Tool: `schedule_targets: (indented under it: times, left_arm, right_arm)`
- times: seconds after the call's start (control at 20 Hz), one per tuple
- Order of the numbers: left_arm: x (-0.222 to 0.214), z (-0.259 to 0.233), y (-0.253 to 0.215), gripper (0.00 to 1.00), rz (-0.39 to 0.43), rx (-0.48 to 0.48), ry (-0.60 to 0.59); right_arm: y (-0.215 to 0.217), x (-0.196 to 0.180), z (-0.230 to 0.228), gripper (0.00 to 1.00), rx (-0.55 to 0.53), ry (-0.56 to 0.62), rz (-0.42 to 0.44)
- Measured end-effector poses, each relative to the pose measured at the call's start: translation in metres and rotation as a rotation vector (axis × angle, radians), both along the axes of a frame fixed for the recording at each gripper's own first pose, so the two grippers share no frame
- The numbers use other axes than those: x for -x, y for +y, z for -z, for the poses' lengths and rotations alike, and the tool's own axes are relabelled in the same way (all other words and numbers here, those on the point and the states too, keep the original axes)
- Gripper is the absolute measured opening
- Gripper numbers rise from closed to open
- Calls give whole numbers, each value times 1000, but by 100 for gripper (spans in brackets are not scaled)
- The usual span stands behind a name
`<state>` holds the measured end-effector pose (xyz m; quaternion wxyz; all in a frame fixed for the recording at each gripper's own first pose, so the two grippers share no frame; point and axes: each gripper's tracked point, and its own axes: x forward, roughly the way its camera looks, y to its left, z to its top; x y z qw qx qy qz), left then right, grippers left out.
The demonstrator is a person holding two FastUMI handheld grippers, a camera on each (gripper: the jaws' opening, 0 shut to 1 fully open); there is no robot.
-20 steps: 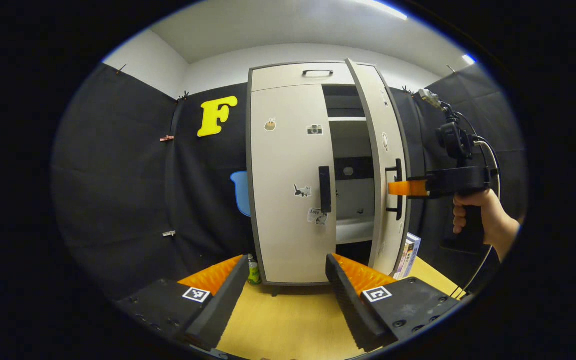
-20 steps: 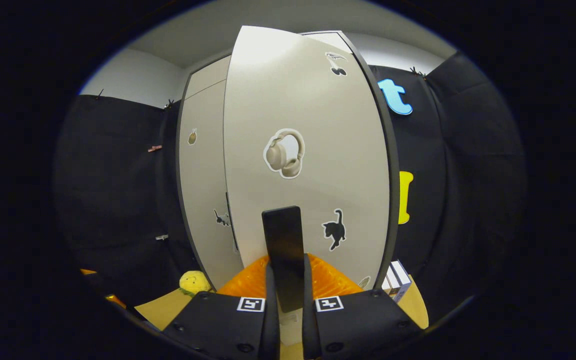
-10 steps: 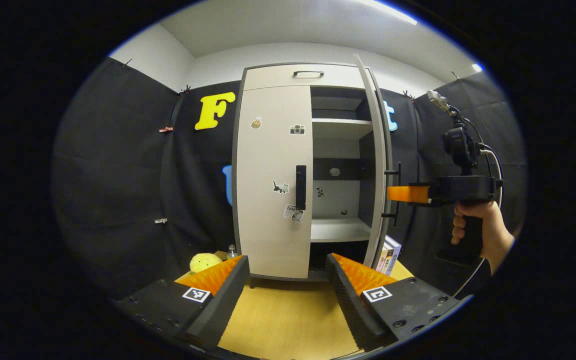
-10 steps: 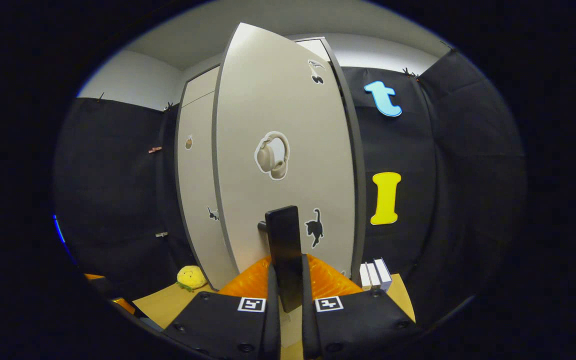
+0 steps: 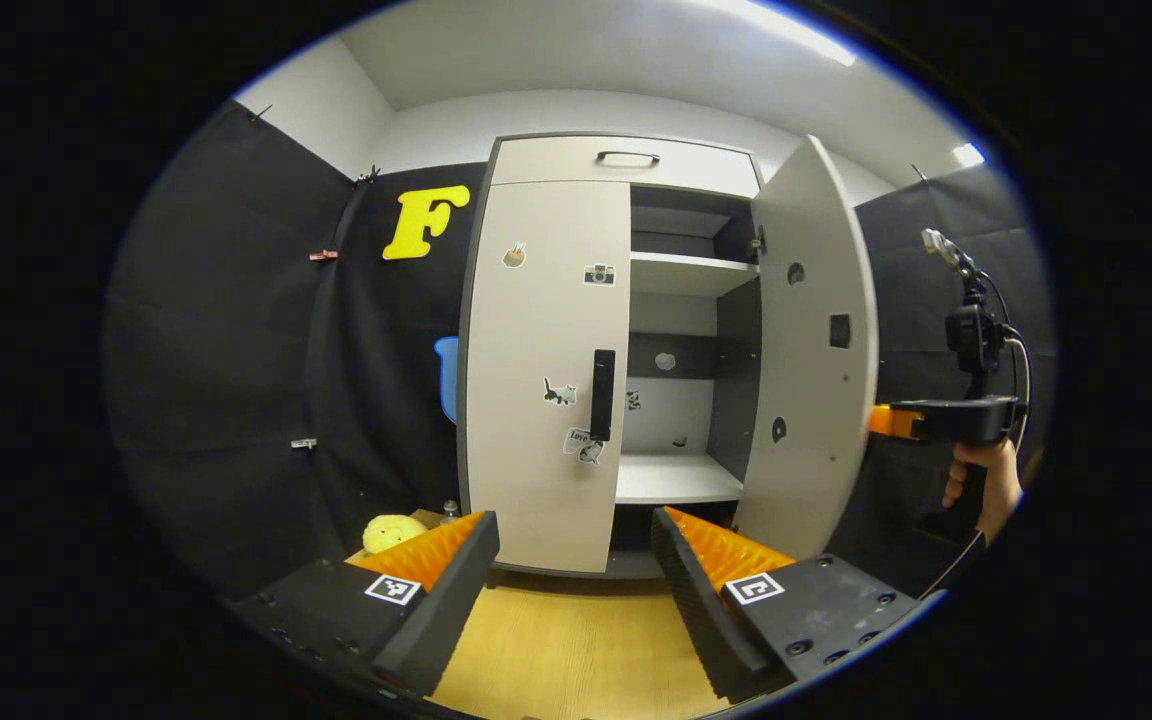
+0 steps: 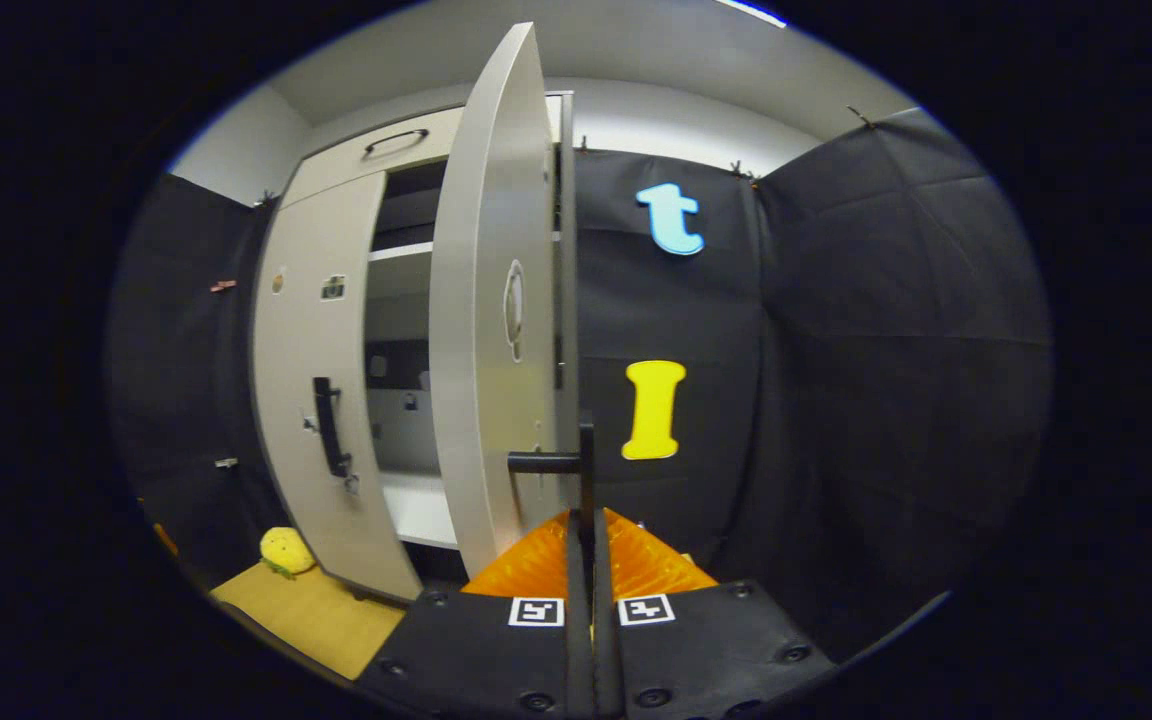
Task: Open the right door of the double-door shoe cabinet with the right hand, and open the left door with the left hand.
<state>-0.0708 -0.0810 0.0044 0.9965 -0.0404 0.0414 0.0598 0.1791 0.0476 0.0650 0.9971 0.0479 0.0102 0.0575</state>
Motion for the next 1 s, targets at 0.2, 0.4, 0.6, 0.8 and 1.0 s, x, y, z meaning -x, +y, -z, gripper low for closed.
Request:
schedule_targets:
  times: [0.2, 0.4, 0.6, 0.8, 1.0]
  left_arm:
    - [-17, 11, 8, 95, 48, -4, 29]
    - [-25, 16, 20, 95, 78, 2, 29]
    - [-33, 22, 42, 95, 80, 1, 35]
    - [-53, 32, 63, 95, 81, 14, 53]
    - [-80, 38, 77, 95, 84, -5, 54]
  right_arm:
    - [-2, 15, 23, 10, -39, 79, 0]
    - [-14, 41, 43, 9, 53, 99, 40]
    - [-19, 69, 41, 9, 44, 61, 85]
    - [2, 92, 35, 9, 7, 43, 88]
    - [59, 106, 47, 5, -1, 56, 23]
